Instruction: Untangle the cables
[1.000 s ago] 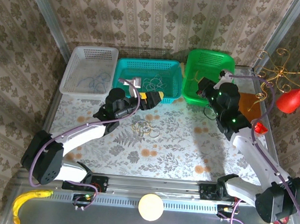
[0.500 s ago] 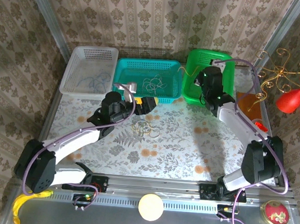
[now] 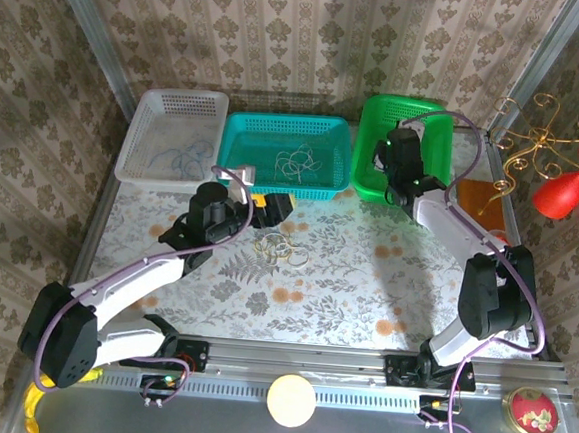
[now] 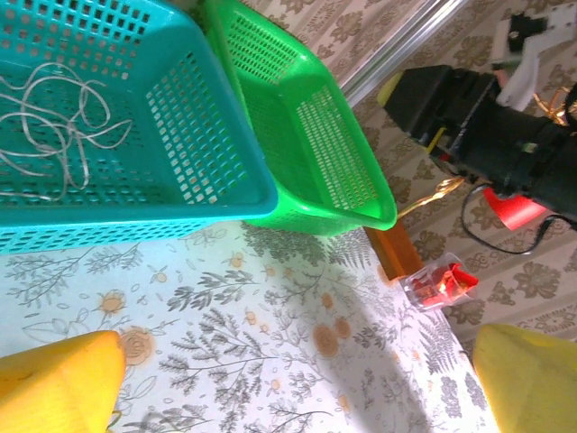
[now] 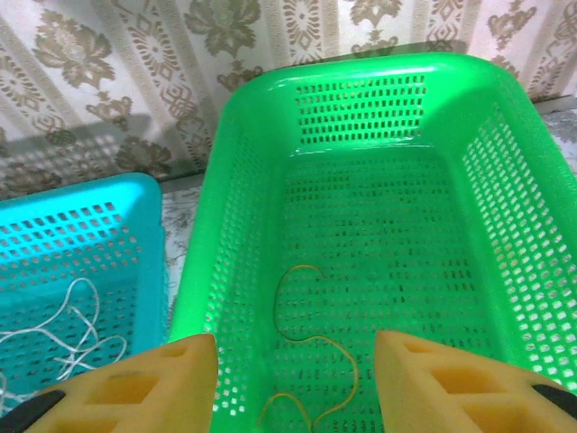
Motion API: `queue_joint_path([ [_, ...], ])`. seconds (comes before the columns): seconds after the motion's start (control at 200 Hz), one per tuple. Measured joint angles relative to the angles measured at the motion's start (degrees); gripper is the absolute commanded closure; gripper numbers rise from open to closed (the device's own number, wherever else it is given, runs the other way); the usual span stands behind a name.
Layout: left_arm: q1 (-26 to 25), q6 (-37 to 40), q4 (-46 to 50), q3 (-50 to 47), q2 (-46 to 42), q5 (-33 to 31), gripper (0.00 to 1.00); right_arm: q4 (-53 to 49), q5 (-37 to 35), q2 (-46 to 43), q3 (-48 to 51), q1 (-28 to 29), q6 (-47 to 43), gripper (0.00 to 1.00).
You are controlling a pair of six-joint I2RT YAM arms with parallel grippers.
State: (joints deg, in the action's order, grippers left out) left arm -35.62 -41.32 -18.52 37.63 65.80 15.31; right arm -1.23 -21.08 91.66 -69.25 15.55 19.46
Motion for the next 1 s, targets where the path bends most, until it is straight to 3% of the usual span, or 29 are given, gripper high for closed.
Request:
queue_joint_path([
  [0.25, 2.8, 0.0, 4.2, -2.0, -0.3, -0.7, 0.0, -1.9, 9.7, -6.3, 1.6, 1.1, 2.4, 0.49],
  [0.435, 5.9, 0.0, 10.6, -3.2, -0.3, -1.9, 0.03, -1.8, 16.2, -12.5, 8.7, 8.9, 4.3, 0.49],
  [0.64, 7.1, 0.4, 16.2, -5.6, -0.3, -2.8, 0.2, -1.8, 20.9, -15.1, 18.1, 17.4, 7.9, 0.49],
  [0.8, 7.1, -0.1, 18.4, -8.4, 0.8, -3.4, 0.39, -1.6, 21.6, -15.1, 22.4, 21.4, 11.1, 0.49],
  [1.0, 5.8, 0.0, 19.4, -8.7, 4.5, -4.5, 0.45, -0.7, 21.7, -15.1, 23.7, 22.7, 13.4, 0.49],
])
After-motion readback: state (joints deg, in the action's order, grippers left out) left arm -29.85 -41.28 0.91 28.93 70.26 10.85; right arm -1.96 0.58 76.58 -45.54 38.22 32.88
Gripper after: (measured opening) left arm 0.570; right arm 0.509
